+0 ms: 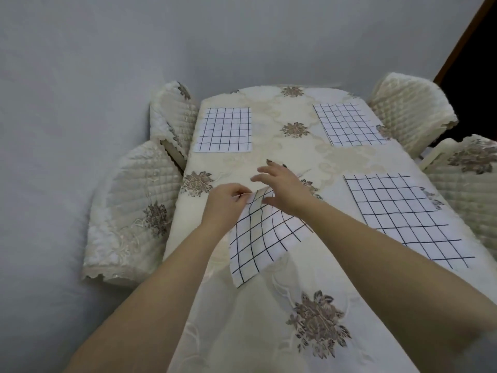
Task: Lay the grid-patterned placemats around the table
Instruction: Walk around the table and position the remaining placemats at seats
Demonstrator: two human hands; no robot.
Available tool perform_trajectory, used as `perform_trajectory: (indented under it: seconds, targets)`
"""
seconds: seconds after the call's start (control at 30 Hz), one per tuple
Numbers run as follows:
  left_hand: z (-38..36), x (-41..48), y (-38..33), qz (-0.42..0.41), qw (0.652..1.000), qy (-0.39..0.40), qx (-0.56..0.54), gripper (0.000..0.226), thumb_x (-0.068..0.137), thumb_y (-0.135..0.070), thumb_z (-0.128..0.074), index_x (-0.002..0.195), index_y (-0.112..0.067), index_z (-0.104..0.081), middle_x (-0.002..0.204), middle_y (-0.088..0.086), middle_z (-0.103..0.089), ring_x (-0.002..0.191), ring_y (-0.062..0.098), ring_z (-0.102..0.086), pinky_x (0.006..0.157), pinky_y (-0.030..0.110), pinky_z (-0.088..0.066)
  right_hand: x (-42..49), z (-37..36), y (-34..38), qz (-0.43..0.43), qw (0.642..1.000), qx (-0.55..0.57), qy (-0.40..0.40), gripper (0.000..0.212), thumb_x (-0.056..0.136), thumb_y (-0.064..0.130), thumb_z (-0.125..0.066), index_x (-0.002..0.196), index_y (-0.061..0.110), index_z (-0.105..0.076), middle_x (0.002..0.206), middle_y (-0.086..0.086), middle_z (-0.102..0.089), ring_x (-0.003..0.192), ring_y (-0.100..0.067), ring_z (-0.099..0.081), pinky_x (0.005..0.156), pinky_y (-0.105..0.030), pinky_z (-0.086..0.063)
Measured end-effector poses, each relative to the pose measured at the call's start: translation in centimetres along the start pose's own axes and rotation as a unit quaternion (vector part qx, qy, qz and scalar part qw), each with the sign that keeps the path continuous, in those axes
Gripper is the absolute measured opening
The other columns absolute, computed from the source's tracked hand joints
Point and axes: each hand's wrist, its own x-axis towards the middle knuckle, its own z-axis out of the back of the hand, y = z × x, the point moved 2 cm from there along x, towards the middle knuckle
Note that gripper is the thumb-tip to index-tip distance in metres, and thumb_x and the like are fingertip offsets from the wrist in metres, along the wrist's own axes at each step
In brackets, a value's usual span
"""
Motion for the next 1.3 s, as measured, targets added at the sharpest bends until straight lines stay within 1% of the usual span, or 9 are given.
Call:
perform_trajectory:
  seconds: [0.1,0.2,0.43,0.57,0.7,0.83,1.0,1.13,1.3]
  targets:
    - [1.7,0.6,-0.8,-0.03,0.999,-0.015,0.0,0.008,0.084,-0.014,-0.067,0.083,-0.016,-0.075,0.077,-0.01,-0.068,0.082,0.009,-0.064,0.08,0.025,-0.051,2.0,1.4,0.8,-0.001,1.0,0.013,0.01,0.021,0.086,0.028,-0.067,0.102,0.015,-0.071,0.112,-0.008,-0.067,0.122,-0.023,-0.048,0.095,-0.035,-0.04]
    - [3.5,0.8,-0.6,-0.027,0.999,-0.03,-0.003,0.006,0.082,-0.016,-0.069,0.085,-0.018,-0.073,0.075,-0.014,-0.065,0.079,0.008,-0.062,0.075,0.024,-0.049,2.9,2.5,1.7,-0.023,0.998,0.059,0.001,0.018,0.087,0.027,-0.066,0.093,0.012,-0.072,0.094,-0.007,-0.069,0.094,-0.022,-0.057,0.078,-0.034,-0.045]
    - [7.2,0.8,2.0,0.038,0.999,-0.008,-0.016,0.013,0.08,-0.015,-0.074,0.092,-0.016,-0.071,0.083,-0.007,-0.07,0.078,0.007,-0.064,0.075,0.028,-0.051,3.6,5.3,1.6,-0.062,0.973,0.218,-0.055,0.025,0.081,0.02,-0.073,0.064,0.004,-0.063,0.056,-0.002,-0.047,0.052,-0.011,-0.036,0.053,-0.026,-0.03]
    - [9.3,0.5,3.3,0.053,0.998,-0.035,-0.03,0.011,0.08,-0.012,-0.074,0.092,-0.012,-0.072,0.076,-0.009,-0.067,0.067,-0.004,-0.06,0.058,0.003,-0.043,3.5,6.7,1.3,-0.086,0.942,0.311,-0.091,0.01,0.079,0.02,-0.075,0.074,0.011,-0.073,0.069,-0.012,-0.067,0.063,-0.012,-0.053,0.064,-0.029,-0.042]
    - [10.9,0.2,4.7,0.069,0.992,-0.078,-0.071,0.007,0.078,-0.013,-0.076,0.081,-0.007,-0.073,0.067,-0.004,-0.068,0.062,0.005,-0.06,0.056,0.015,-0.045,3.1,7.5,0.7,-0.11,0.91,0.378,-0.13,0.011,0.078,0.022,-0.075,0.067,0.022,-0.073,0.061,-0.004,-0.065,0.06,-0.013,-0.05,0.059,-0.033,-0.043]
    - [11.3,-0.1,5.9,0.12,0.963,-0.121,-0.209,0.004,0.074,-0.012,-0.079,0.075,-0.012,-0.075,0.08,0.009,-0.073,0.079,0.028,-0.068,0.082,0.044,-0.055,2.9,7.6,0.4,-0.129,0.856,0.475,-0.158,0.007,0.077,0.014,-0.075,0.074,0.02,-0.076,0.076,-0.003,-0.073,0.072,-0.019,-0.065,0.076,-0.043,-0.055]
    - [10.3,0.3,4.8,0.143,0.956,-0.102,-0.234,0.014,0.079,-0.012,-0.076,0.067,-0.013,-0.067,0.062,0.001,-0.069,0.063,0.019,-0.062,0.065,0.028,-0.052,2.5,8.2,1.2,-0.128,0.795,0.573,-0.156,0.007,0.082,0.006,-0.07,0.088,0.007,-0.073,0.093,-0.013,-0.073,0.085,-0.029,-0.07,0.083,-0.041,-0.058]
    - [10.1,0.7,5.0,0.143,0.958,-0.102,-0.226,0.035,0.077,-0.027,-0.077,0.058,-0.008,-0.054,0.058,0.011,-0.046,0.053,0.022,-0.043,0.058,0.036,-0.037,2.3,8.7,1.5,-0.13,0.772,0.6,-0.163,0.009,0.084,0.005,-0.066,0.093,0.005,-0.07,0.093,-0.011,-0.072,0.082,-0.023,-0.07,0.076,-0.035,-0.059]
    - [10.4,1.3,4.4,0.117,0.945,-0.088,-0.293,0.01,0.086,-0.01,-0.068,0.091,-0.003,-0.072,0.092,0.021,-0.071,0.085,0.033,-0.068,0.082,0.043,-0.056,2.3,8.4,1.0,-0.152,0.778,0.586,-0.17,0.008,0.086,0.009,-0.066,0.093,0.009,-0.07,0.09,-0.01,-0.071,0.076,-0.022,-0.07,0.068,-0.033,-0.06]
